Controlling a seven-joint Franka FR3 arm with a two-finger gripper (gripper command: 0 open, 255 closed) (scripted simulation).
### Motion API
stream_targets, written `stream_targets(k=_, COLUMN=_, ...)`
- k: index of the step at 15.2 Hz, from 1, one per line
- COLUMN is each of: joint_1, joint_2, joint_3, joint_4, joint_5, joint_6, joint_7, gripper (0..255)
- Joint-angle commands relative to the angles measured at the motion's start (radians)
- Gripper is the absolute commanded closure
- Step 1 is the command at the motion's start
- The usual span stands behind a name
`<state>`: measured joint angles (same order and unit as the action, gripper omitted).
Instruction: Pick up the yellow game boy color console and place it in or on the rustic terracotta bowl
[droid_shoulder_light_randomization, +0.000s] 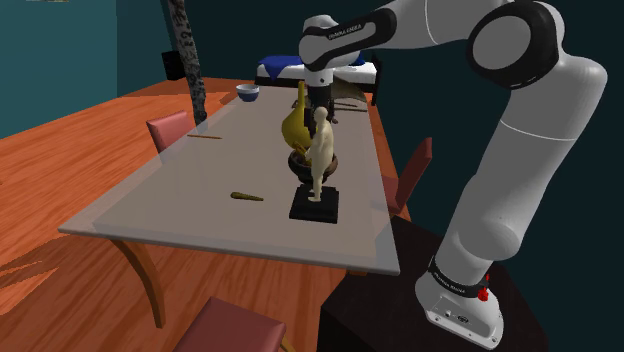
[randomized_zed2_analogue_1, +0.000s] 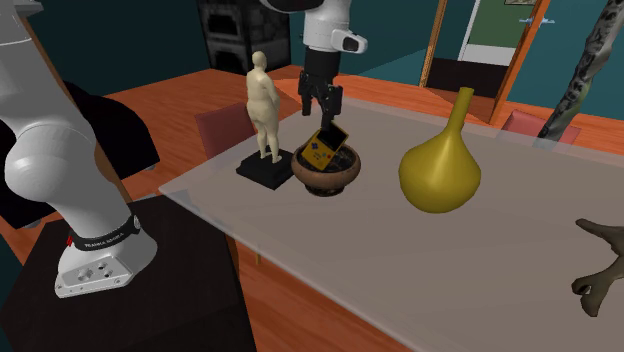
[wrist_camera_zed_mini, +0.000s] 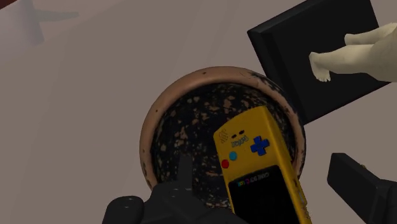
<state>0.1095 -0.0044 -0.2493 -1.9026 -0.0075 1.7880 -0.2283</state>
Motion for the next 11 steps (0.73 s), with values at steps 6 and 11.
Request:
stream_targets(k=6, joint_1=-0.001, joint_2=0.006, joint_3=-0.001, joint_4=0.120, joint_5=0.002, joint_6=-0.114, joint_7=-0.002, gripper=0)
stream_targets(k=11, joint_1=-0.001, joint_2=0.006, joint_3=-0.001, joint_4=0.120, joint_5=0.002, joint_6=-0.114, joint_7=-0.002, gripper=0)
